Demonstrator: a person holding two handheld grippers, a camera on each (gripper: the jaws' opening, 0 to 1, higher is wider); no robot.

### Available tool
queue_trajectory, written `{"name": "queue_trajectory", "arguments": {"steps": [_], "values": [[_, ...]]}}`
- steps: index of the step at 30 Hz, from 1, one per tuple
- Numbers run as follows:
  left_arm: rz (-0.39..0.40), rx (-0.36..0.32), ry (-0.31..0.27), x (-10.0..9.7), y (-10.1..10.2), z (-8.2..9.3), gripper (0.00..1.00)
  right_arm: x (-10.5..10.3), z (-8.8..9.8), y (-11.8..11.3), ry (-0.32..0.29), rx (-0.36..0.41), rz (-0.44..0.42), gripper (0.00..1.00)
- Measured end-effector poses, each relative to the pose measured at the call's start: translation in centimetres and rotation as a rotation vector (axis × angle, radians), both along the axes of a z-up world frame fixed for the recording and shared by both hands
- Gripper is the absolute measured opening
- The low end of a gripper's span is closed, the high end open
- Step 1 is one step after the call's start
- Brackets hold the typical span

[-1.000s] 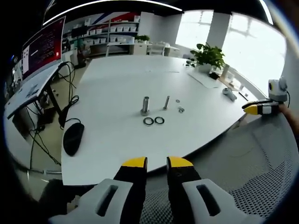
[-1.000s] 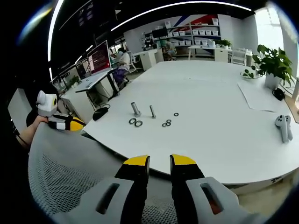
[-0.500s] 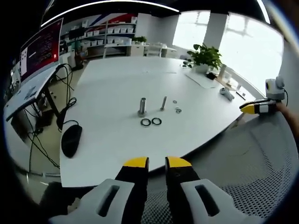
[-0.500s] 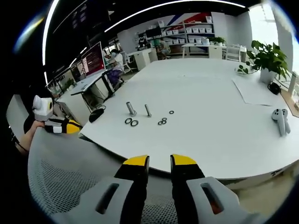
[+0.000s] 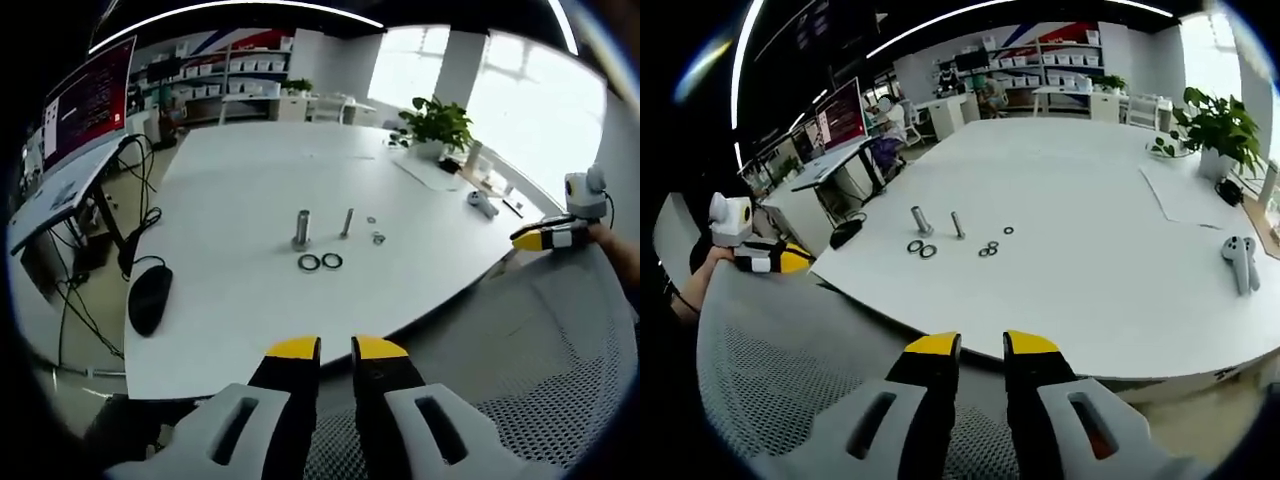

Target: Place the washer onto the threaded stud by aligning its center hole with the stud, sliding it down to the base, and recovering from edge contact or off-axis alignment until the washer reaches the visible bottom stop.

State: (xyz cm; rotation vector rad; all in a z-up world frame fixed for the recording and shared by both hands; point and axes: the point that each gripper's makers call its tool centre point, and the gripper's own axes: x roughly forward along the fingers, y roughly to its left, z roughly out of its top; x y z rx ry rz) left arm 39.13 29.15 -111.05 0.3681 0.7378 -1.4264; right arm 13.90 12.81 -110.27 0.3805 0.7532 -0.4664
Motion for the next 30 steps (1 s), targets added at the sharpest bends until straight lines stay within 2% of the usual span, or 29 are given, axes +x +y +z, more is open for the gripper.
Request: {"name": "queue_trajectory", "arguments": {"steps": [2,4,6,9,12,15,16,17,20,24,30], "values": [[-0.003,0.001,0.001,0.0,0.0,0.0,0.1,0.5,0.2,0.0,-0.006,-0.023,0.032,0.2],[-0.003,0.002,0.003,0.1,0.0,0.0,0.1,0.8,0.0,0.8,0.012,0.001,0.106,0.2],[0.004,-0.002,0.009,0.2,0.0,0.0,0.11,0.9,-0.5,1.9,0.054,0.046,0.212,0.2],[0.026,-0.011,0.017,0.5,0.1,0.1,0.12,0.8,-0.8,1.4,0.119,0.009,0.331,0.2],[0.024,-0.012,0.015,0.3,0.0,0.1,0.12,1.6,-0.8,1.8,0.165,0.044,0.463,0.2],[0.019,-0.012,0.012,0.3,0.0,0.0,0.12,4.3,-0.6,1.7,0.161,0.043,0.584,0.22],[0.019,-0.012,0.012,0.3,0.0,0.0,0.12,4.7,-0.6,1.7,0.164,0.043,0.6,0.22],[0.018,-0.012,0.012,0.3,0.0,0.0,0.12,6.3,-0.8,1.4,0.173,0.031,0.651,0.22],[0.014,-0.012,0.011,0.2,-0.1,0.0,0.12,8.9,-1.3,1.2,0.199,0.001,0.731,0.22],[0.017,-0.014,0.013,0.2,-0.1,0.1,0.12,12.0,-2.1,1.3,0.215,0.006,0.803,0.23],[0.016,-0.009,0.01,0.1,-0.1,0.0,0.12,16.0,-3.9,0.9,0.263,-0.039,0.892,0.29]]}}
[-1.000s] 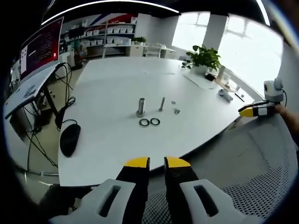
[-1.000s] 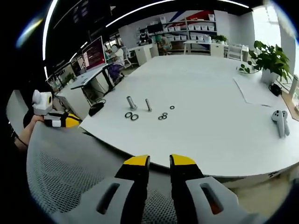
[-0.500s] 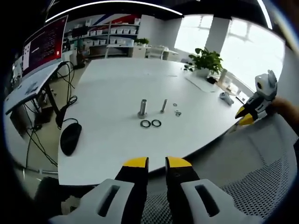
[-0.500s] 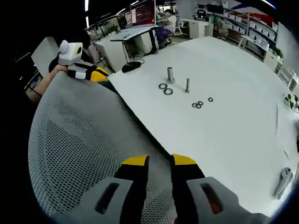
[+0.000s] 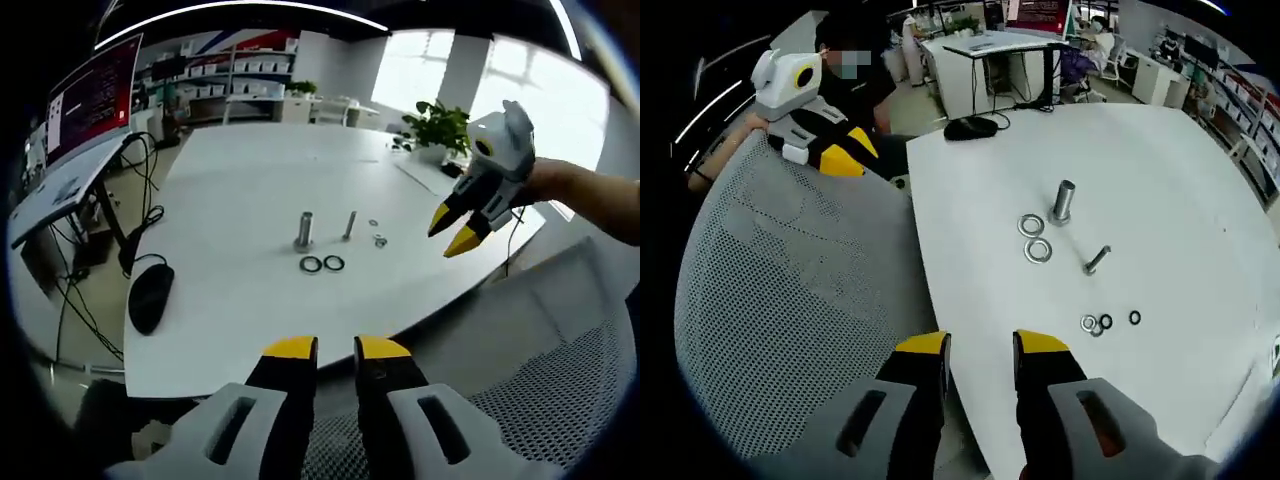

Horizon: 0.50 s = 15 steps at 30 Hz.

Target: Place the washer onto the threaded stud by aligning its center hole with the stud, sliding it down to the base, and recovering from edge contact or off-axis alignment until the washer reaches the visible bottom stop.

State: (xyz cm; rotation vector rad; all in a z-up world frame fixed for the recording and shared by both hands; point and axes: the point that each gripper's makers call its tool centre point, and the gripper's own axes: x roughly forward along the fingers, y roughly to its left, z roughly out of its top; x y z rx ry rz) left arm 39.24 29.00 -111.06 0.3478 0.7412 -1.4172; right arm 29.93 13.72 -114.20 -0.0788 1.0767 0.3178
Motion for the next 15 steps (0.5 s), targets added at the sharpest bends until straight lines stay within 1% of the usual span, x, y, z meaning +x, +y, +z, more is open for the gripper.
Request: {"name": "queue_trajectory", "arguments": {"steps": [2,4,9,11,15], "values": [[-0.001,-0.002,0.0,0.0,0.0,0.0,0.12,1.3,-0.7,-0.3,0.002,-0.025,0.021,0.3],[0.002,-0.003,0.0,0.0,0.0,0.0,0.12,2.3,-1.6,-0.7,0.007,-0.032,0.03,0.31],[0.002,-0.003,0.0,0.0,0.0,0.0,0.12,4.4,-4.9,-1.6,0.067,-0.066,0.079,0.36],[0.002,-0.003,0.0,0.0,0.0,0.0,0.12,5.0,-6.0,-1.8,0.088,-0.066,0.076,0.38],[0.01,-0.003,0.003,0.2,0.0,0.0,0.12,5.8,-6.8,-1.7,0.097,-0.075,0.091,0.39]]}}
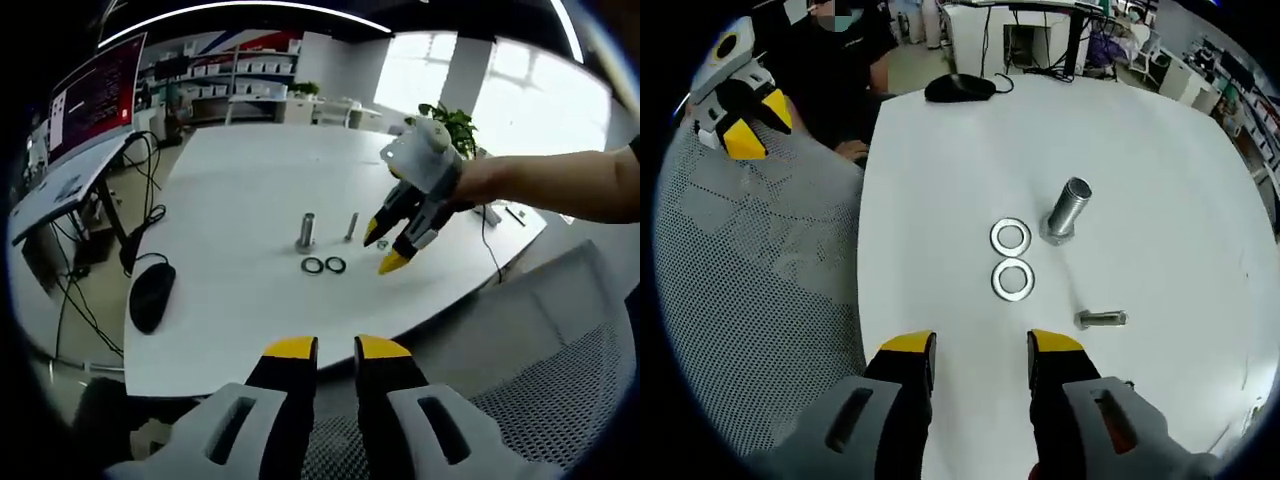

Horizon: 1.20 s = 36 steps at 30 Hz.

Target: Place the washer onto the threaded stud by aligning its center hole with the stud, sliding it down to the base, and recovering from edge contact or off-axis alignment until the washer reaches the visible bottom stop.

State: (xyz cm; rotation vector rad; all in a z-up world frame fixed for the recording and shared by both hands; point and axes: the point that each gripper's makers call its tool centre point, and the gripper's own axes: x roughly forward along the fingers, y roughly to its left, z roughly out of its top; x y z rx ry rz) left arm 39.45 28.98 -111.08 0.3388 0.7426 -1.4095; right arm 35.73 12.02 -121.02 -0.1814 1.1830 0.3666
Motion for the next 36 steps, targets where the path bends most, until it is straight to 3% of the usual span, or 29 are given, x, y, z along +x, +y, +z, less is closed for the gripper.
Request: {"name": "queue_trajectory", "arguments": {"steps": [11,15,23,28,31,36], "values": [[0.019,-0.007,0.003,0.2,0.0,0.1,0.13,2.9,-1.8,0.0,0.023,-0.049,0.079,0.41],[0.018,-0.005,0.003,0.2,0.0,0.1,0.13,3.1,-2.3,0.4,0.042,-0.033,0.113,0.38],[0.015,-0.004,0.002,0.2,0.0,0.1,0.13,3.5,-3.0,-0.2,0.064,-0.099,0.181,0.34],[0.014,-0.004,0.002,0.1,0.0,0.1,0.13,3.8,-3.1,-0.5,0.076,-0.094,0.187,0.33],[0.013,-0.004,0.001,0.1,0.0,0.1,0.13,3.5,-2.9,0.0,0.073,-0.123,0.286,0.32],[0.013,-0.003,0.001,0.1,0.0,0.1,0.13,3.7,-3.2,-0.5,0.106,-0.131,0.278,0.31]]}}
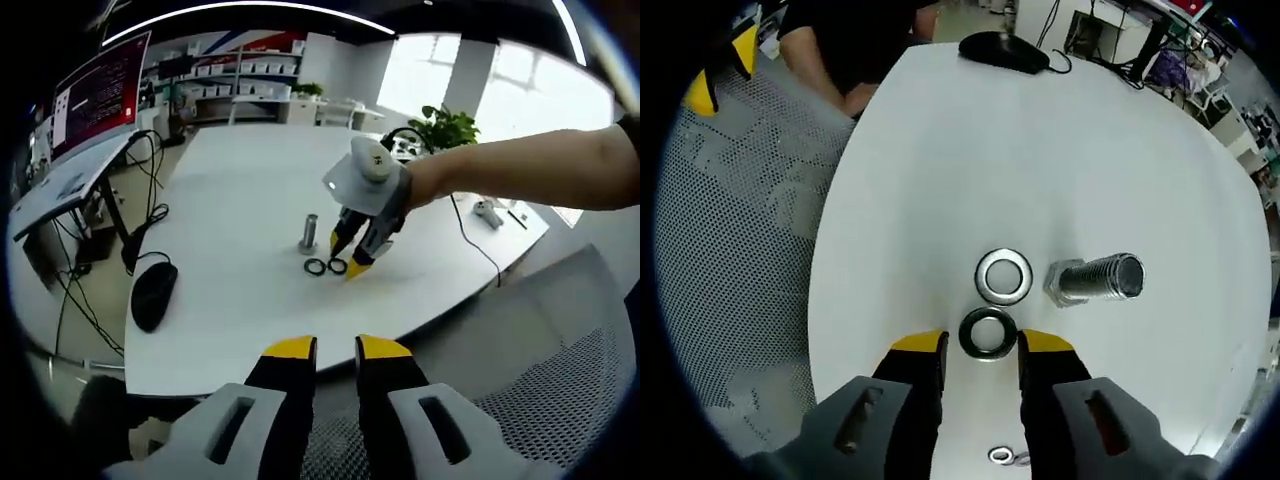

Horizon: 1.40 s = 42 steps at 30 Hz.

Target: Place the washer onto the threaded stud by aligning its center hole with the stud, sliding it down to the base, and recovering from edge contact or off-axis alignment until the washer reaches the visible bottom stop.

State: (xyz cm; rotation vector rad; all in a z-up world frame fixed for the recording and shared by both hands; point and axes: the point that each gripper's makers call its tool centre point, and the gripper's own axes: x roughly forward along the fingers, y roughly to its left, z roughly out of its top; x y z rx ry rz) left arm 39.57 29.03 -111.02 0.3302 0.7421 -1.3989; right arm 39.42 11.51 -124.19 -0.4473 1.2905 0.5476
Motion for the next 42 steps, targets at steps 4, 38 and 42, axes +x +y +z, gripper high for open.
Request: {"name": "queue_trajectory", "arguments": {"steps": [4,38,42], "values": [[-0.002,0.001,0.0,0.0,0.0,0.0,0.13,0.2,0.0,0.0,0.029,-0.023,-0.002,0.31],[0.01,-0.008,0.002,0.1,0.0,0.1,0.14,1.3,5.0,-1.7,-0.065,0.014,-0.205,0.23],[0.015,-0.009,0.003,0.1,0.0,0.1,0.17,1.7,6.2,-2.2,-0.095,-0.032,-0.189,0.23]]}}
